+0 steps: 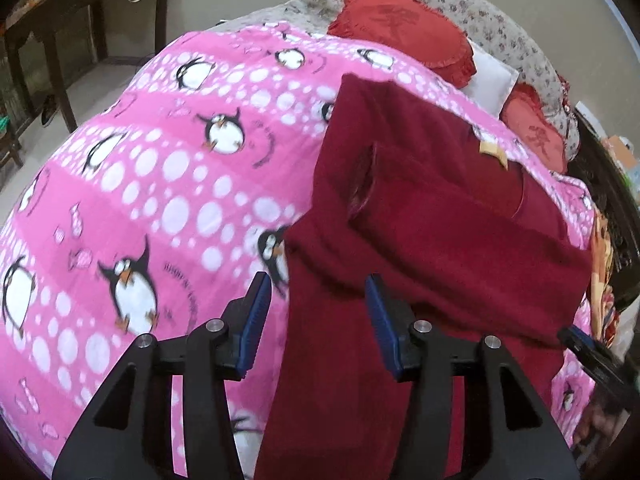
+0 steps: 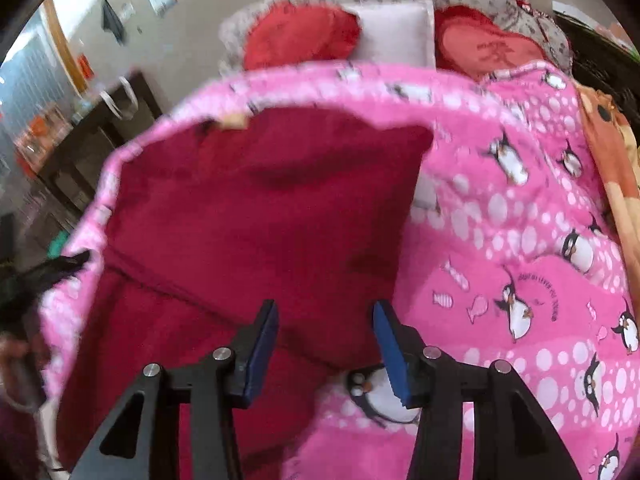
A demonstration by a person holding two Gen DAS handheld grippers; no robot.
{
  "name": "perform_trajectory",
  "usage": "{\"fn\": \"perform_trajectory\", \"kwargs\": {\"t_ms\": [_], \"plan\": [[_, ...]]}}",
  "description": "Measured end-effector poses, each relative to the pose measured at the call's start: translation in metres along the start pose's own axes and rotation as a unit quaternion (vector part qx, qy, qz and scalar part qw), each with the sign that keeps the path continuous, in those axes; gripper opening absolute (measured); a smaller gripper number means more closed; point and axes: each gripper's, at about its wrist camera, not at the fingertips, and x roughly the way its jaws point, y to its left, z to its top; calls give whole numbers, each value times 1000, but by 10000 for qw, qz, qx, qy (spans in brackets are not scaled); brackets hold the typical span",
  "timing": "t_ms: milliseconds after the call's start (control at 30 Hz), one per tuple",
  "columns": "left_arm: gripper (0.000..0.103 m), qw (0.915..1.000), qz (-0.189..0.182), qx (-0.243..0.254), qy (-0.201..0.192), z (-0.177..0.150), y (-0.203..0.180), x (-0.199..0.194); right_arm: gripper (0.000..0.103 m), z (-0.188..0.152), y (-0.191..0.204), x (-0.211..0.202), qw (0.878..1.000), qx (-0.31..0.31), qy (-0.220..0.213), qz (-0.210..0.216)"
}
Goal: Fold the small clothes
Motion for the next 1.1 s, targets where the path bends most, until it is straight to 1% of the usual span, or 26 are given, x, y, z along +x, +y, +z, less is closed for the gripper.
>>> {"fn": "perform_trajectory", "kwargs": {"t_ms": [33,67,100,133,167,200,233,300,367,467,533,633,700,767,800,833,867,900,933,967,1033,1067,1100], "plan": [[48,10000,10,29,16,-3,-1,-2,49,2,-6,6,9998,85,182,14],[48,10000,33,88,31,-7,-1,-6,49,3,-11,6,9993,256,223,163],[48,9999,53,148,21,-10,-1,-10,49,4,-16,0,9987,418,189,231],[48,9998,76,194,4,-12,0,-12,49,4,-17,-9,9986,481,126,184],[48,9996,120,253,-13,-14,0,-16,49,3,-18,-20,9987,487,20,149],[48,9994,168,313,-13,-17,0,-18,49,1,-18,-29,9985,499,-56,213],[48,9991,200,363,-4,-19,0,-20,49,-2,-17,-36,9981,519,-81,322],[48,9987,245,453,22,-24,0,-22,49,-13,-14,-49,9958,599,-93,688],[48,9984,253,501,54,-28,1,-24,50,-25,-12,-54,9939,664,-32,883],[48,9985,203,485,119,-35,2,-28,57,-43,-4,-50,9921,722,193,1010],[48,9988,101,423,209,-41,5,-31,58,-57,3,-44,9913,766,309,1030],[48,9990,-52,324,311,-52,11,-38,58,-68,8,-34,9879,924,361,1195],[48,9987,-6,349,373,-59,15,-42,58,-70,13,-26,9876,929,343,1214],[48,9983,67,389,426,-66,17,-44,58,-71,18,-21,9890,902,272,1136],[48,9982,84,383,457,-70,19,-45,56,-71,19,-20,9895,878,225,1126],[48,9982,81,358,484,-73,21,-46,49,-71,22,-21,9912,786,124,1060],[48,9981,66,330,507,-75,23,-47,26,-71,23,-23,9923,739,69,995],[48,9980,33,296,549,-79,25,-48,14,-70,24,-25,9932,722,12,917],[48,9979,8,272,585,-81,26,-49,12,-71,22,-29,9933,730,-60,896],[48,9978,-18,242,618,-84,27,-50,6,-70,21,-32,9935,719,-118,871],[48,9976,-76,182,656,-88,29,-52,5,-74,13,-41,9956,651,-241,630],[48,9976,-95,157,666,-90,29,-52,0,-76,8,-39,9967,647,-201,437],[48,9976,-99,115,669,-93,29,-53,0,-77,1,-34,9967,726,-98,335]]}}
